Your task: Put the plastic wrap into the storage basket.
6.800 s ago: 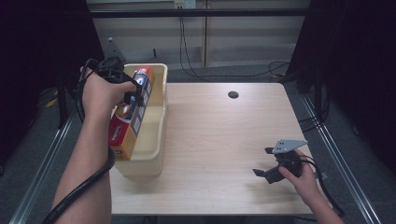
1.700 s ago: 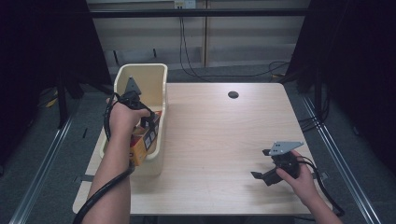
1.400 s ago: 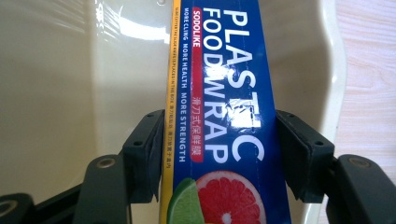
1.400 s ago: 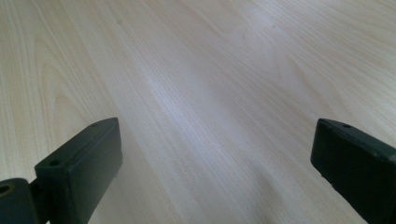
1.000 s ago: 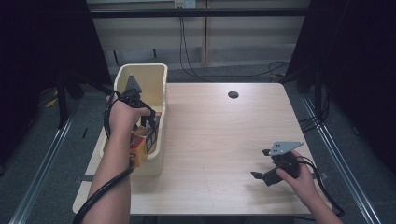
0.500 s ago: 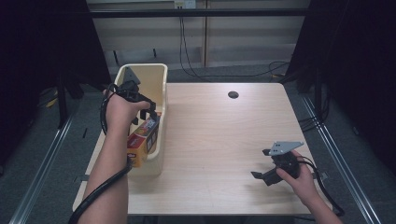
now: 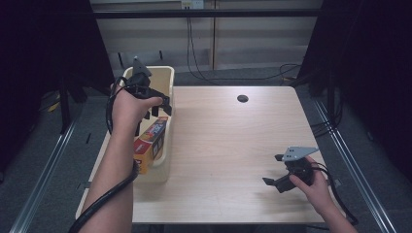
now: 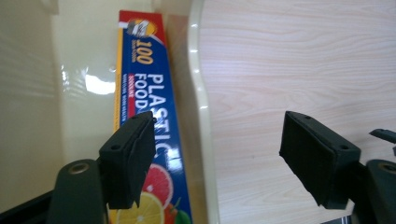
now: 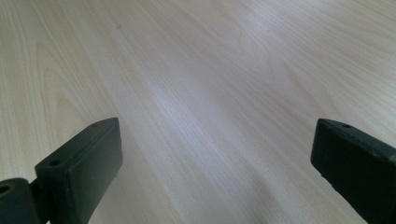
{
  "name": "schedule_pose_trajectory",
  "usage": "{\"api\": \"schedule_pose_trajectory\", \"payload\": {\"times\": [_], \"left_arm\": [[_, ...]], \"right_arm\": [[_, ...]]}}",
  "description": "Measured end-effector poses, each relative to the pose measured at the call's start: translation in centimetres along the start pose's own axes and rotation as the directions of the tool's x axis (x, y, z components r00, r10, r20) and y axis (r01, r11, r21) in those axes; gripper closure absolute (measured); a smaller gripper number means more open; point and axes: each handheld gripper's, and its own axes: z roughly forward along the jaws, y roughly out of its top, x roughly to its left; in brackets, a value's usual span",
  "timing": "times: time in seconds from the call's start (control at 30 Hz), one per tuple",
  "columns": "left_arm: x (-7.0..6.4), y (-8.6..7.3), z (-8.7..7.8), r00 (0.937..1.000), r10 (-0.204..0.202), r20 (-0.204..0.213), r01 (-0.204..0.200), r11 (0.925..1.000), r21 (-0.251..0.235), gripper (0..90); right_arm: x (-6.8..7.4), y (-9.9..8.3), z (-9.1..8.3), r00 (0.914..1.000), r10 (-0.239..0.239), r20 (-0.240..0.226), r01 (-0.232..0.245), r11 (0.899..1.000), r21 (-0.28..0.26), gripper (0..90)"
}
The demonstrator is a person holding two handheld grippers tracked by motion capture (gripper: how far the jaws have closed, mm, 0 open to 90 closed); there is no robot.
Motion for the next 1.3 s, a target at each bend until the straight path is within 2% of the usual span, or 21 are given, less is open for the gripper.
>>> {"api": "schedule_pose_trajectory", "payload": {"times": [0.33, 0.43, 0.63, 0.83, 1.03, 1.3], "left_arm": [[-2.4, 0.1, -0.1, 0.9974, 0.065, 0.033, -0.064, 0.9979, -0.01, 22.0], [-3.1, 0.1, 0.1, 0.9944, 0.09, 0.056, -0.09, 0.9959, -0.013, 20.5], [-4.4, 0.2, 0.5, 0.9914, 0.108, 0.073, -0.107, 0.9941, -0.016, 19.2], [-5.9, 0.2, 0.9, 0.9844, 0.147, 0.097, -0.144, 0.989, -0.033, 18.1], [-7.3, 0.0, 2.0, 0.9759, 0.188, 0.111, -0.187, 0.9822, -0.02, 16.9], [-8.3, -0.2, 3.9, 0.9705, 0.202, 0.131, -0.202, 0.9793, -0.014, 16.6]], "right_arm": [[0.0, 0.0, -0.2, 1.0, 0.002, 0.006, -0.002, 1.0, 0.001, 2.2], [0.0, 0.0, -0.2, 1.0, 0.0, 0.001, 0.0, 1.0, -0.001, 2.2], [0.0, 0.0, -0.3, 1.0, 0.001, 0.004, -0.001, 1.0, -0.003, 2.2], [0.0, 0.0, -0.3, 1.0, 0.0, 0.004, 0.0, 1.0, -0.006, 2.2], [0.1, 0.1, -0.3, 1.0, 0.0, 0.003, 0.0, 1.0, -0.004, 2.2], [0.1, 0.1, -0.2, 1.0, -0.005, 0.0, 0.005, 1.0, -0.002, 2.2]]}}
